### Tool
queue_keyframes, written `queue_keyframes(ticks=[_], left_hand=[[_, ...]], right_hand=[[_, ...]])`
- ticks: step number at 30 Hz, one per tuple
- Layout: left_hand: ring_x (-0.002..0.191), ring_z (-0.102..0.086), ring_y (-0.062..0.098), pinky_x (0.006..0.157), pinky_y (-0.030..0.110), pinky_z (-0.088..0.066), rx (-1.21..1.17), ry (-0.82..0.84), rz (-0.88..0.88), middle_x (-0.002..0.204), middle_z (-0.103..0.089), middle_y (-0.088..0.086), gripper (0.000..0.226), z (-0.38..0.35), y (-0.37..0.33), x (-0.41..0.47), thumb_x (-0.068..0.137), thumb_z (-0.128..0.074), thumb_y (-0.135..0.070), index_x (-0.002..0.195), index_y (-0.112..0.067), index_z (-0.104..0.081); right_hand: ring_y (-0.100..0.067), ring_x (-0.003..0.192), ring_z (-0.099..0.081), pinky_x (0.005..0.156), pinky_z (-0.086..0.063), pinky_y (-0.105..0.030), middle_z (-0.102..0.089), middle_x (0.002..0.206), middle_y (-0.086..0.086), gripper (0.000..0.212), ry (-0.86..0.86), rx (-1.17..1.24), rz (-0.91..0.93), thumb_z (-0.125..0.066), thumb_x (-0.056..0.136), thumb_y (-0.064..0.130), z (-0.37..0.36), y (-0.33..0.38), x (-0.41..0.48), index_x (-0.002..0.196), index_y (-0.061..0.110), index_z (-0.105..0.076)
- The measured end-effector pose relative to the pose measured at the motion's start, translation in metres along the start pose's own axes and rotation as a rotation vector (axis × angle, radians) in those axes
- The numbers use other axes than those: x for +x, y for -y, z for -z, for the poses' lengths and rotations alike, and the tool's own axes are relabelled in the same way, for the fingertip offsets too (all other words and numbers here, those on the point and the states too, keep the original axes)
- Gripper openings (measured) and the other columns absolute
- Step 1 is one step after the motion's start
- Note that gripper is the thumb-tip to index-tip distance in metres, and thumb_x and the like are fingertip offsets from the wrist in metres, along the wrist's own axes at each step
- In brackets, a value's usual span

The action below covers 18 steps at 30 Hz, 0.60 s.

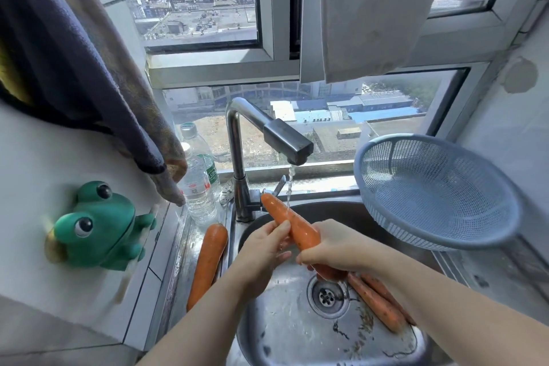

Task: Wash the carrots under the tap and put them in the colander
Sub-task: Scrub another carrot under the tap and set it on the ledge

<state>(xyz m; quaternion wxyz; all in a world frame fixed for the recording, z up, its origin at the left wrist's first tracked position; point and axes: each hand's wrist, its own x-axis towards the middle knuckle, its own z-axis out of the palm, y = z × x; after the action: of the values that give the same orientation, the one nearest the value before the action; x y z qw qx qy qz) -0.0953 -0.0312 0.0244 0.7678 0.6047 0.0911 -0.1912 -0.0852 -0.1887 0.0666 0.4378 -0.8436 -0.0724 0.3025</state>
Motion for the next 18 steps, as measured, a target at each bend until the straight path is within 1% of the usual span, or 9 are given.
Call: queue_keyframes(ticks=[2, 5, 8, 11, 12, 14, 15, 16, 18], left_hand=[[0.114, -0.061, 0.032, 0.108, 0.05, -0.039, -0.055, 0.009, 0.0, 0.112, -0.069, 0.017, 0.03, -0.001, 0.0, 0.001, 0.09, -0.056, -0.033, 0.11, -0.012, -0.064], [0.096, -0.067, 0.023, 0.104, 0.047, -0.044, -0.106, 0.021, -0.03, 0.091, -0.075, 0.007, 0.038, -0.006, -0.005, 0.001, 0.085, -0.058, -0.036, 0.109, -0.007, -0.062], [0.095, -0.07, 0.021, 0.091, 0.04, -0.053, -0.165, -0.025, -0.025, 0.097, -0.074, 0.012, 0.039, -0.012, -0.01, 0.004, 0.088, -0.059, -0.033, 0.11, -0.001, -0.06], [0.074, -0.071, 0.015, 0.072, 0.033, -0.058, -0.162, -0.106, 0.013, 0.076, -0.073, 0.008, 0.028, -0.02, -0.016, 0.004, 0.095, -0.056, -0.028, 0.101, 0.0, -0.059], [0.074, -0.07, 0.016, 0.073, 0.034, -0.058, -0.169, -0.109, 0.029, 0.075, -0.071, 0.009, 0.027, -0.019, -0.019, 0.004, 0.095, -0.055, -0.027, 0.097, 0.0, -0.059], [0.082, -0.067, 0.021, 0.083, 0.038, -0.057, -0.178, -0.024, 0.06, 0.083, -0.069, 0.015, 0.027, -0.014, -0.022, 0.002, 0.095, -0.055, -0.025, 0.096, 0.002, -0.058], [0.09, -0.066, 0.023, 0.084, 0.037, -0.057, -0.186, 0.036, 0.072, 0.093, -0.068, 0.017, 0.028, -0.009, -0.023, 0.0, 0.094, -0.055, -0.023, 0.101, 0.004, -0.058], [0.096, -0.066, 0.024, 0.083, 0.035, -0.057, -0.198, 0.089, 0.076, 0.104, -0.068, 0.018, 0.028, -0.005, -0.024, -0.002, 0.093, -0.055, -0.02, 0.107, 0.004, -0.058], [0.099, -0.069, 0.022, 0.079, 0.03, -0.057, -0.224, 0.16, 0.067, 0.109, -0.07, 0.017, 0.029, 0.003, -0.024, -0.005, 0.091, -0.054, -0.013, 0.114, 0.003, -0.057]], right_hand=[[-0.013, 0.059, -0.059, 0.059, -0.05, -0.025, -0.062, 0.068, -0.003, 0.013, -0.018, -0.086, 0.021, -0.069, 0.075, 0.015, 0.002, 0.005, -0.001, 0.083, 0.009, -0.06], [-0.013, 0.06, -0.054, 0.057, -0.045, -0.025, -0.058, 0.068, -0.001, 0.016, -0.098, -0.3, 0.035, -0.068, 0.072, 0.021, 0.003, 0.014, -0.003, 0.08, 0.01, -0.059], [-0.016, 0.063, -0.054, 0.055, -0.042, -0.023, -0.058, 0.071, -0.003, 0.016, -0.17, -0.488, 0.075, -0.064, 0.075, 0.024, 0.0, 0.025, -0.008, 0.07, 0.015, -0.051], [-0.018, 0.068, -0.056, 0.062, -0.048, -0.027, -0.055, 0.069, 0.002, 0.022, -0.214, -0.603, 0.078, -0.062, 0.075, 0.026, -0.002, 0.027, -0.008, 0.067, 0.021, -0.043], [-0.018, 0.069, -0.057, 0.063, -0.049, -0.029, -0.054, 0.069, 0.003, 0.022, -0.224, -0.61, 0.068, -0.063, 0.074, 0.027, -0.002, 0.026, -0.007, 0.068, 0.022, -0.042], [-0.021, 0.072, -0.062, 0.064, -0.05, -0.031, -0.058, 0.073, 0.0, 0.02, -0.223, -0.58, 0.049, -0.064, 0.072, 0.027, -0.001, 0.021, -0.005, 0.071, 0.02, -0.046], [-0.022, 0.074, -0.064, 0.064, -0.051, -0.033, -0.062, 0.076, -0.003, 0.017, -0.213, -0.543, 0.041, -0.065, 0.071, 0.027, 0.0, 0.019, -0.004, 0.075, 0.017, -0.051], [-0.024, 0.076, -0.065, 0.064, -0.052, -0.034, -0.066, 0.08, -0.007, 0.018, -0.2, -0.503, 0.037, -0.066, 0.071, 0.026, 0.001, 0.018, -0.005, 0.079, 0.013, -0.056], [-0.028, 0.08, -0.067, 0.066, -0.053, -0.036, -0.069, 0.084, -0.013, 0.025, -0.177, -0.45, 0.048, -0.068, 0.072, 0.024, 0.004, 0.017, -0.004, 0.086, 0.004, -0.061]])
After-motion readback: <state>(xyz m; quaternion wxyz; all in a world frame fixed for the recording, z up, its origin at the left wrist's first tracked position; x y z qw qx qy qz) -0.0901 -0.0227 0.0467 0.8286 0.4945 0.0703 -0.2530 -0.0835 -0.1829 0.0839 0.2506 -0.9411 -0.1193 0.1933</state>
